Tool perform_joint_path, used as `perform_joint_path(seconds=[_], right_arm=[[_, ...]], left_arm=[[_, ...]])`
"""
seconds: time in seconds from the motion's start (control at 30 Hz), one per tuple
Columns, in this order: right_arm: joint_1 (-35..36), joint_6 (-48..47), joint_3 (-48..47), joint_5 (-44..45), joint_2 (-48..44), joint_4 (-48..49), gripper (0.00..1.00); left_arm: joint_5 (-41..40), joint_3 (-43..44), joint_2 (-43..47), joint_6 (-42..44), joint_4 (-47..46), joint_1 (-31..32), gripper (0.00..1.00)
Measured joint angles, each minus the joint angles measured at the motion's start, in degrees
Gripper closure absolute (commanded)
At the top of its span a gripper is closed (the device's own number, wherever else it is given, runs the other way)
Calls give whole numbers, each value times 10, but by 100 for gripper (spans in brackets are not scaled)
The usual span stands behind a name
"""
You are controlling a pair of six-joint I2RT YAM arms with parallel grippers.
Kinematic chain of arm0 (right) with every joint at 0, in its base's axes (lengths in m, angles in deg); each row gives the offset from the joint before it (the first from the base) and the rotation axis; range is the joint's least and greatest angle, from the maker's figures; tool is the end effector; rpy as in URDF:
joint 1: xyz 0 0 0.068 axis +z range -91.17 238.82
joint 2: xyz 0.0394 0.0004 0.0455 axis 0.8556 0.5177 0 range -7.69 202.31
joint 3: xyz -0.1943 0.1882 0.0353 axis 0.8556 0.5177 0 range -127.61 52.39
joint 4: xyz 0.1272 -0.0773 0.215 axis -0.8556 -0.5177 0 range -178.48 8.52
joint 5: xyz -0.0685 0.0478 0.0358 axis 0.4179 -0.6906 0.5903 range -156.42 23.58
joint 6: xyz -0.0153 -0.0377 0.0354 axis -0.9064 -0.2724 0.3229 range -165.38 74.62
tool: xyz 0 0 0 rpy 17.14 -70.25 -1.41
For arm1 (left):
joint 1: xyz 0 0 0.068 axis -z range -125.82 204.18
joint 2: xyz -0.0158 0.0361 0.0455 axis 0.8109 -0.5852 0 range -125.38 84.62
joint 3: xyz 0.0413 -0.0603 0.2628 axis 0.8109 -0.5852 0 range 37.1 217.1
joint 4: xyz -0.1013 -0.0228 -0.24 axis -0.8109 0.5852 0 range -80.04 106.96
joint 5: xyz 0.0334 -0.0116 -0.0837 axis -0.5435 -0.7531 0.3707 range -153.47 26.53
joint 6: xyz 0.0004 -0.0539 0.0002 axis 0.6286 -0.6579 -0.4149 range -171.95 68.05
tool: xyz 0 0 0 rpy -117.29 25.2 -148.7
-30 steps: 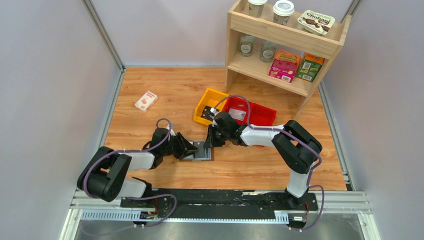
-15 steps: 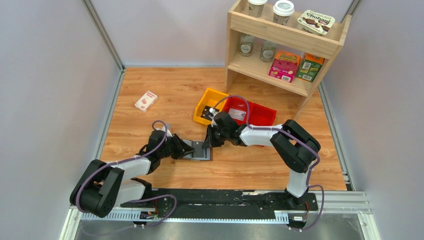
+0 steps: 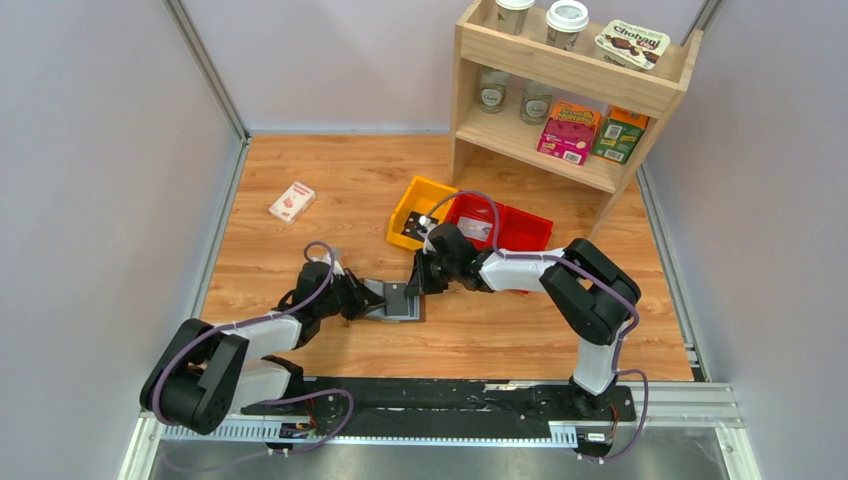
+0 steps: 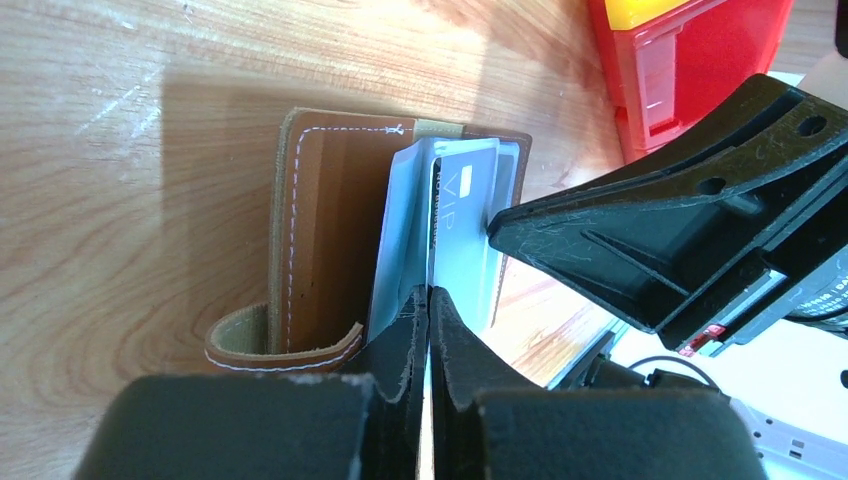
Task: Take the credit cards out of the card holder
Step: Remove the credit card from the card holder.
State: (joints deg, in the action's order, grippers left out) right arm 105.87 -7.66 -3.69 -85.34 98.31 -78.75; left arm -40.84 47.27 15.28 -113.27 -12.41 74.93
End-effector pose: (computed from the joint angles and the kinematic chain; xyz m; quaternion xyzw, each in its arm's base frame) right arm 0.2434 0.2784 0.1394 -0.1345 0.9105 0.3557 0.1628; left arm 0.1725 -0.0799 0.1168 -0.2216 0.8528 -0.4206 0.2160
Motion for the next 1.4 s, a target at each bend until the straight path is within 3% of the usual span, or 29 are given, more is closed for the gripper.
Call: perform_joint_path(seconds=[0.47,1.4], right_arm=[[-8,1,19,-14,2,36,100],[-20,2,20,-77,-9,28,94]], left_arm=[[-25,0,42,0,78,-10,100],[-4,5,15,5,68,-17,100]])
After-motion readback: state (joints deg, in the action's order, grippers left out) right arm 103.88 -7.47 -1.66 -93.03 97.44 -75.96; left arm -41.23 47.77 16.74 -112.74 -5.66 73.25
